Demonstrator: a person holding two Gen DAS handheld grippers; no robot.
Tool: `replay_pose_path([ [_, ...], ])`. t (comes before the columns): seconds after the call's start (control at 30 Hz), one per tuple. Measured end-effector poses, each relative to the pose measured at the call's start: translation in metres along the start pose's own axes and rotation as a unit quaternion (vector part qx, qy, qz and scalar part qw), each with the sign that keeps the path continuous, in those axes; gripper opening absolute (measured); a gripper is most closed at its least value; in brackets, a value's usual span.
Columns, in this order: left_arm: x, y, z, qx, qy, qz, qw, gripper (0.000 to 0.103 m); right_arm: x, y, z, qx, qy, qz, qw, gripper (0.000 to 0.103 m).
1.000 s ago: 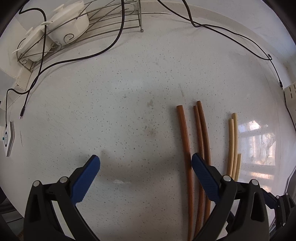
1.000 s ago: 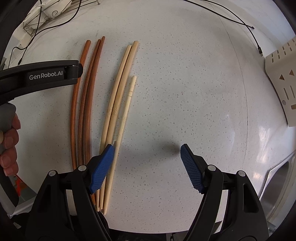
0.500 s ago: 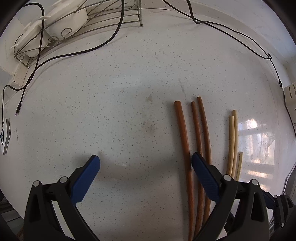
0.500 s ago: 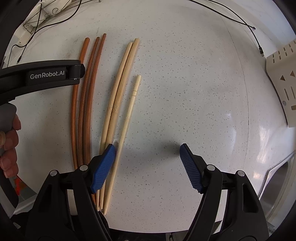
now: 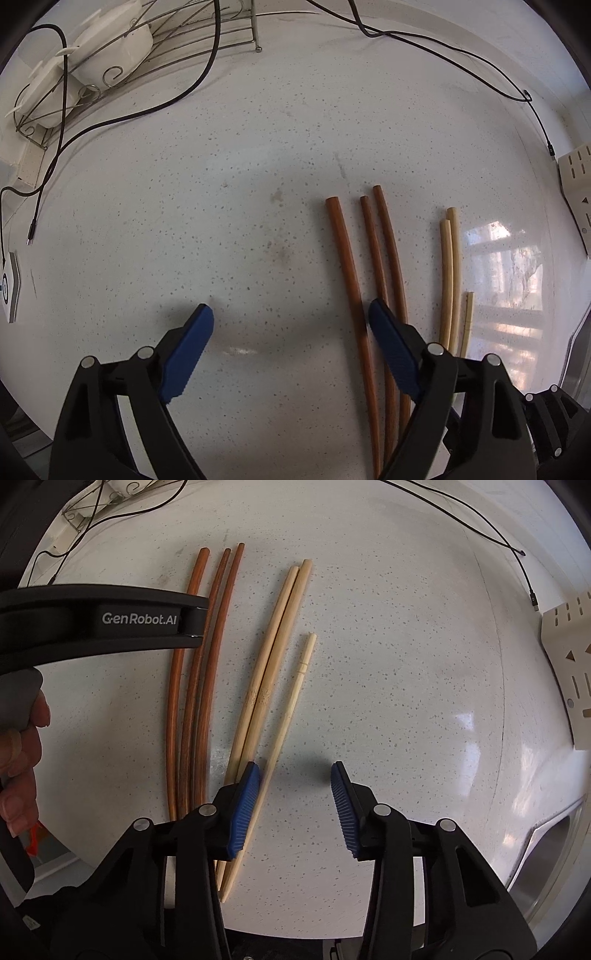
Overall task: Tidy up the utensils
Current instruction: 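Close the right tool on a light chopstick while the left tool closes on a dark brown one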
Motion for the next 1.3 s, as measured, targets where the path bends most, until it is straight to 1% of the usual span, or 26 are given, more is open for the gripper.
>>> replay_pose_path([
  [0.07, -0.003, 0.001, 0.001, 0.002, -0.005, -0.001, 1.0000, 0.078, 0.002, 0.001, 0.000, 0.000, -0.001, 0.000, 1.000, 0.030],
  [0.1, -0.004, 0.002, 0.001, 0.004, -0.009, -0.002, 1.0000, 0.074, 0.003, 0.002, 0.000, 0.000, -0.002, 0.000, 1.000, 0.029],
  [0.17, -0.006, 0.006, 0.000, 0.003, -0.016, -0.004, 0.9999, 0.061, 0.002, 0.003, 0.000, 0.000, -0.004, 0.001, 1.000, 0.019],
  [0.23, -0.007, 0.009, -0.001, -0.003, -0.029, -0.004, 0.9996, 0.031, 0.000, 0.004, 0.000, 0.000, -0.008, 0.002, 1.000, 0.011],
  [0.27, -0.008, 0.010, -0.001, -0.003, -0.038, -0.004, 0.9993, 0.026, -0.002, 0.004, 0.000, 0.001, -0.011, 0.008, 1.000, 0.008],
  [0.3, -0.008, 0.011, -0.002, -0.001, -0.045, -0.008, 0.9989, 0.015, -0.006, 0.005, 0.000, 0.002, -0.013, 0.013, 1.000, 0.007],
  [0.33, -0.007, 0.010, -0.001, 0.003, -0.048, -0.020, 0.9987, 0.010, -0.008, 0.005, 0.000, 0.003, -0.015, 0.020, 1.000, 0.005],
  [0.43, -0.004, 0.011, 0.000, 0.009, -0.045, -0.034, 0.9984, 0.006, -0.010, 0.006, 0.000, 0.003, -0.019, 0.033, 0.999, 0.004],
  [0.5, 0.000, 0.012, 0.001, 0.011, -0.039, -0.044, 0.9982, 0.006, -0.009, 0.007, -0.001, 0.002, -0.018, 0.033, 0.999, 0.004],
  [0.77, 0.004, 0.010, 0.004, 0.013, -0.040, -0.047, 0.9980, 0.006, -0.012, 0.010, 0.001, 0.002, -0.025, 0.042, 0.999, 0.004],
  [0.83, 0.001, 0.012, 0.000, 0.012, -0.039, -0.049, 0.9980, 0.006, -0.023, 0.006, 0.000, 0.003, -0.031, 0.050, 0.998, 0.004],
  [0.9, 0.003, 0.010, -0.002, 0.012, -0.028, -0.056, 0.9980, 0.006, -0.033, 0.005, 0.000, 0.005, -0.041, 0.061, 0.997, 0.004],
  [0.93, 0.005, 0.011, -0.003, 0.012, -0.021, -0.061, 0.9979, 0.006, -0.036, 0.004, -0.001, 0.006, -0.049, 0.069, 0.996, 0.004],
  [1.03, 0.008, 0.014, -0.005, 0.007, -0.025, -0.065, 0.9975, 0.006, -0.052, 0.002, -0.001, 0.014, -0.074, 0.099, 0.992, 0.004],
  [1.13, 0.008, 0.023, -0.007, -0.007, -0.035, -0.067, 0.9971, 0.006, -0.060, 0.003, -0.004, 0.012, -0.080, 0.099, 0.992, 0.004],
  [1.3, 0.011, 0.036, -0.007, -0.016, -0.031, -0.081, 0.9961, 0.006, -0.080, 0.011, -0.014, -0.001, -0.089, 0.106, 0.990, 0.004],
])
Point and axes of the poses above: each gripper's, at about its wrist camera, not at the fingertips, and y roughly against the way its jaws point, x to its left, z to its top, the point moved 3 cm from there along -y, roughly the way its jaws point, and after that the axes turned 8 degrees about -z, right-handed, at the moved point
